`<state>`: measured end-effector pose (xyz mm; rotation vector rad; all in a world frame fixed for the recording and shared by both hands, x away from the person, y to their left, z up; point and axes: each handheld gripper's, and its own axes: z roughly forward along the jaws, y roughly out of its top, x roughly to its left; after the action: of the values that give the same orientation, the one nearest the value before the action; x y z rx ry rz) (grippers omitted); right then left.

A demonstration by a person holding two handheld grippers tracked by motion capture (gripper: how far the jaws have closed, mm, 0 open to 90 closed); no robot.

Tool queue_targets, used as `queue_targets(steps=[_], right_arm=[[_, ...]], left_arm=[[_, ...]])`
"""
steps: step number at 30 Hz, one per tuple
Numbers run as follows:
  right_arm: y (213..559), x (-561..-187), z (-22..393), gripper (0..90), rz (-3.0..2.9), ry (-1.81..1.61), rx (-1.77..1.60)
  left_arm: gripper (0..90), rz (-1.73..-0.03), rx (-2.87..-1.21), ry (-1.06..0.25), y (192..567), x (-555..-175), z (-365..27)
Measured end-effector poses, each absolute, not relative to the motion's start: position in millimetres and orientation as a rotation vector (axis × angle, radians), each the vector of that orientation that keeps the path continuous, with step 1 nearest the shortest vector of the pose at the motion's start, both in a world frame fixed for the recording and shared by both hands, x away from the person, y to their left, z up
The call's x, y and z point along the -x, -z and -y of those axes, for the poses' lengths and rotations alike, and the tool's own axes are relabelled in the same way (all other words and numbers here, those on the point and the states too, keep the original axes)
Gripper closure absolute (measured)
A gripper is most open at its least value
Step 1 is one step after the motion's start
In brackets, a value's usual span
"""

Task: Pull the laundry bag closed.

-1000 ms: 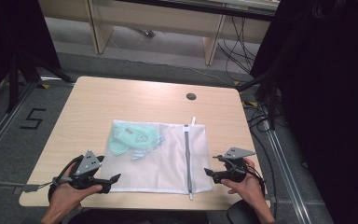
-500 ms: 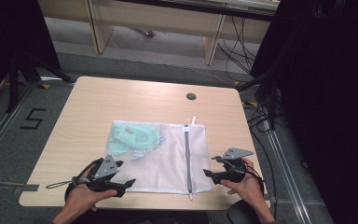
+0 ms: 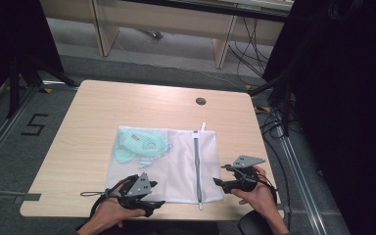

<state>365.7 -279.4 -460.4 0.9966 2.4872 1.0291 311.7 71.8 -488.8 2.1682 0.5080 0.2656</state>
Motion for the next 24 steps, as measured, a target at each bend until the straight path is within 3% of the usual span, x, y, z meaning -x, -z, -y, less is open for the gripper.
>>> queue_targets(steps=[14,24], right_arm=[[465,-366,275,30.1,-2.463,-1.053,-0.961],[462,-366,277,30.1,-2.508,-1.021,-0.963]], left_arm=[[49.0,-0.385,-2.177,-0.204,503,-322,-29],[51.9,-0.373,-2.192,-0.155,507,-327,-10]])
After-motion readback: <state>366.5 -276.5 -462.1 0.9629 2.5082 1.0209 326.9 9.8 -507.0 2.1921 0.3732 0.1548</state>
